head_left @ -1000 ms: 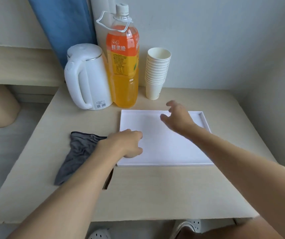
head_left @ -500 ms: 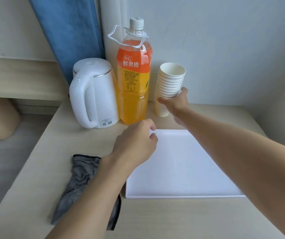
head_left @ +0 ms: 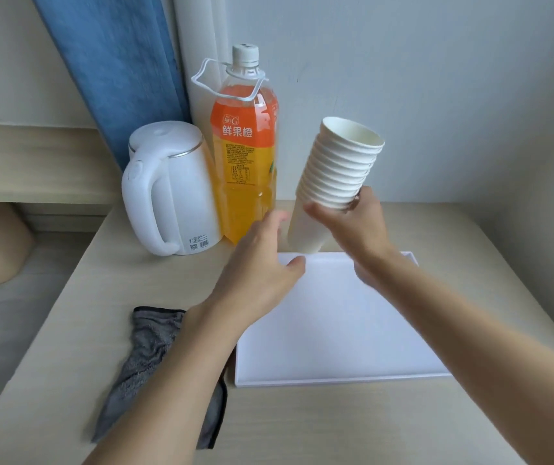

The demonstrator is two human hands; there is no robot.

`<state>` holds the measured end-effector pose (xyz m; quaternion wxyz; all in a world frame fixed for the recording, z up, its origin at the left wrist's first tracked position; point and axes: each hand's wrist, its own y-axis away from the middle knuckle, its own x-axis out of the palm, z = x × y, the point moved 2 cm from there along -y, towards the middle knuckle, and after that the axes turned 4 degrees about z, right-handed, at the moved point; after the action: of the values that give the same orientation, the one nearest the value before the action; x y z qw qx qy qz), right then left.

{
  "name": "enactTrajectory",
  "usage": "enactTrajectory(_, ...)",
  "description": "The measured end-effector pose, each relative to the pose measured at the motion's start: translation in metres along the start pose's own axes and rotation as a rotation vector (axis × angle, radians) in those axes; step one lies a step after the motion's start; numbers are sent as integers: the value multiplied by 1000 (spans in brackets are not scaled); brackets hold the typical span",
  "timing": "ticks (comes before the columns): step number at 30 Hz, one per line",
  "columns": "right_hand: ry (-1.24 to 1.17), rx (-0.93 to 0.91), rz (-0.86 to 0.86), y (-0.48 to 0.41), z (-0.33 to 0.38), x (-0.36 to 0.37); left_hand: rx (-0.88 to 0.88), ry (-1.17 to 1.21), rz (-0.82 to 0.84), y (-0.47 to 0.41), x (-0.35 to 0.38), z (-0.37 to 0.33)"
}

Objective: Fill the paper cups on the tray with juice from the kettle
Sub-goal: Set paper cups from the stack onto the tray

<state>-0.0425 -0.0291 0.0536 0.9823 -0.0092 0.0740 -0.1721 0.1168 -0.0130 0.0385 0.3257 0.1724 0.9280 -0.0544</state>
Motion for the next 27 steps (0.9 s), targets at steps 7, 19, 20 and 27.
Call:
enactTrajectory(7,-94,40,364,77,5,7,183,349,-185,25,7,-8)
enactTrajectory(19,-46,-269,292,64,39,-10,180,135,-306,40,-20,0)
enactTrajectory(20,-61,-271,290,62,39,-9,176,97,-303,40,-21,0)
enactTrajectory(27,-94,-231,290,55,30,-8,161,-31,-267,35,-27,1)
